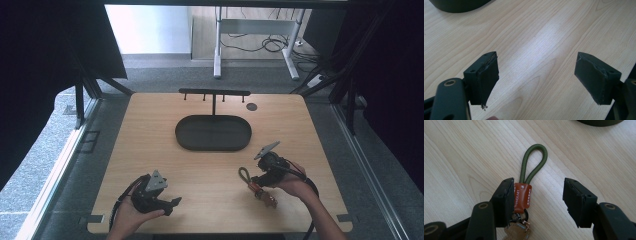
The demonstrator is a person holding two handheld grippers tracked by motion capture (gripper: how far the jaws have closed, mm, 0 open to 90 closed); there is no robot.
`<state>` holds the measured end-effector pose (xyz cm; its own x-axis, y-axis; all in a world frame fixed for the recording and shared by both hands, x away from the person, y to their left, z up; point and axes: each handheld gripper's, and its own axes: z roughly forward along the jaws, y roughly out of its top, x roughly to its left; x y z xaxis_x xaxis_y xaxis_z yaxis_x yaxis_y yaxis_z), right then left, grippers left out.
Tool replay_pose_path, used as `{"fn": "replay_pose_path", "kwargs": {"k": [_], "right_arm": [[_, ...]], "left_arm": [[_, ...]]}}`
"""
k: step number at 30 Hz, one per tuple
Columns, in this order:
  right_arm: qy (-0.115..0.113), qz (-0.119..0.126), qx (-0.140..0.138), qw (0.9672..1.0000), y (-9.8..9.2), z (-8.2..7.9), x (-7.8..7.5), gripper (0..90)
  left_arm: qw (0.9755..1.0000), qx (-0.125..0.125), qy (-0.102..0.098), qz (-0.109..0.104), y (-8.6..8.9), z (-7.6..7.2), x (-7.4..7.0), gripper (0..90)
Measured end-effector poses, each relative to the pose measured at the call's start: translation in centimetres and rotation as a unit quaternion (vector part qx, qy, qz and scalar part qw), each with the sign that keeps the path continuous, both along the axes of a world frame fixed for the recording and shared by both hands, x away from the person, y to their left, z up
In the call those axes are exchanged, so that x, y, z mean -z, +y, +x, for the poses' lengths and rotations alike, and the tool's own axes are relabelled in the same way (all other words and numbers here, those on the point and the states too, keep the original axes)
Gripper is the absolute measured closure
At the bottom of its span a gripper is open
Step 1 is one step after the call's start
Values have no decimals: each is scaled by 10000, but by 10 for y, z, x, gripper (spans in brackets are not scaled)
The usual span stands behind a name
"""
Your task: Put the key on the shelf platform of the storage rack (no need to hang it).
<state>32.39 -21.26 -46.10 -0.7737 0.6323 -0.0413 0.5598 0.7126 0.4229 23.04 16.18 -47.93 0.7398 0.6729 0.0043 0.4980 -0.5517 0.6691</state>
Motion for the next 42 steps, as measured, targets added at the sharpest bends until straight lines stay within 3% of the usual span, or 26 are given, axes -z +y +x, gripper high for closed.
{"fn": "replay_pose_path", "kwargs": {"k": [17, 42], "right_arm": [[60, 101, -251, 9996, 13, -14, 6, 435], [215, -198, -376, 9989, 24, -21, 20, 442]], "left_arm": [[10000, 11, 11, 14, -1, 0, 1, 200], [9998, 127, 109, 119, -7, 2, 6, 199]]}}
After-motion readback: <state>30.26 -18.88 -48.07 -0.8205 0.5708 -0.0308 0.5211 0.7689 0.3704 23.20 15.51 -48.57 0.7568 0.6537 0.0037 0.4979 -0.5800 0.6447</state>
